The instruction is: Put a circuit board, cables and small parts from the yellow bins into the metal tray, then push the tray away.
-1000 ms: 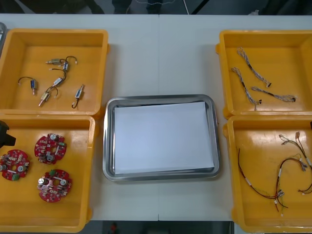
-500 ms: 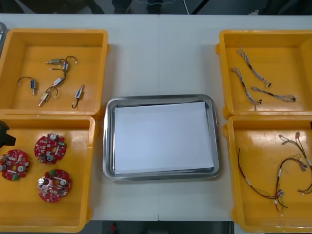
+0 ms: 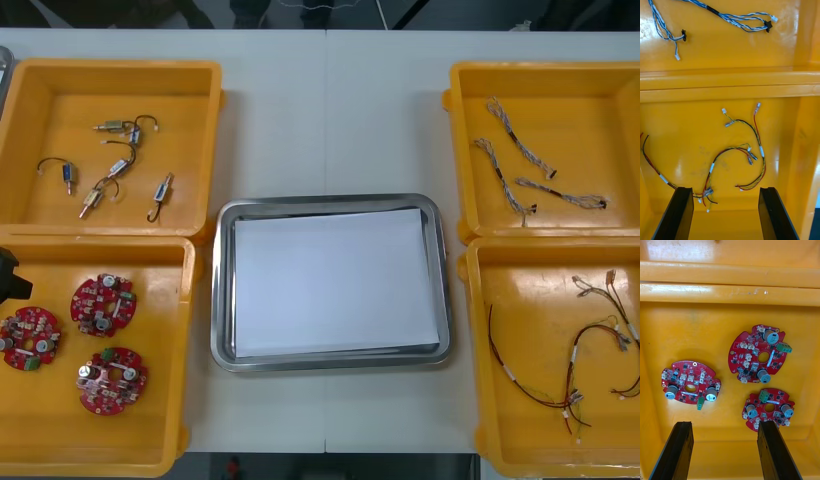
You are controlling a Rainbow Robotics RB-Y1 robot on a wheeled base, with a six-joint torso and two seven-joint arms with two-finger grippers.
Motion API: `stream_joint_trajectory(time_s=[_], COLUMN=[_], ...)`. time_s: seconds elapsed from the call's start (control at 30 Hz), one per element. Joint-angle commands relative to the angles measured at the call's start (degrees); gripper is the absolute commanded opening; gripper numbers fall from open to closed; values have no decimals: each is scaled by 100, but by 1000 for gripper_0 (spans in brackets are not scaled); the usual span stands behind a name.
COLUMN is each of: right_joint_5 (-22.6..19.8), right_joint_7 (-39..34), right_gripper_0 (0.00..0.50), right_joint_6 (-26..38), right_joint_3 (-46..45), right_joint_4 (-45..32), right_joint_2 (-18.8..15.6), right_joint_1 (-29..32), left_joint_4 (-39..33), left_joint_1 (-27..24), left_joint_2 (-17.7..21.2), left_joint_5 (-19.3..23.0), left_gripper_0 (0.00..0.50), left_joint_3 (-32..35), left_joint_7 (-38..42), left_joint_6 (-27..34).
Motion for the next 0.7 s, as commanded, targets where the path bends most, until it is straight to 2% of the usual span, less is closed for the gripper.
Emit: stream_joint_trajectory(time_s=[0.03,0.13,0.17,0.23,0.37,0.53,0.7], right_joint_5=[68,103,103,112,103,-29,-319], right_joint_7=[-230,-221,-186,-177,-124,-1,157], right_gripper_0=[500,500,500,500,500,500,500], right_joint_6=[47,30,30,30,3,-234,-708], right_joint_3=[15,15,15,15,-29,-275,-644], right_joint_4=[1,1,1,1,1,1,1], right_joint_2=[-219,-149,-140,-149,-140,-140,-149], right_joint_1=[-190,-190,-181,-137,-49,294,803], left_joint_4=[-26,-26,44,44,35,44,35], left_joint_1=[-137,-137,-5,4,-23,65,355], left_joint_2=[255,255,70,9,17,17,17], left_joint_5=[43,43,52,69,69,96,60], left_gripper_0=[500,500,500,500,500,500,500], left_joint_3=[176,176,36,44,62,62,62], left_joint_7=[367,367,367,367,358,323,209], left_joint_6=[48,48,57,57,30,-145,-567])
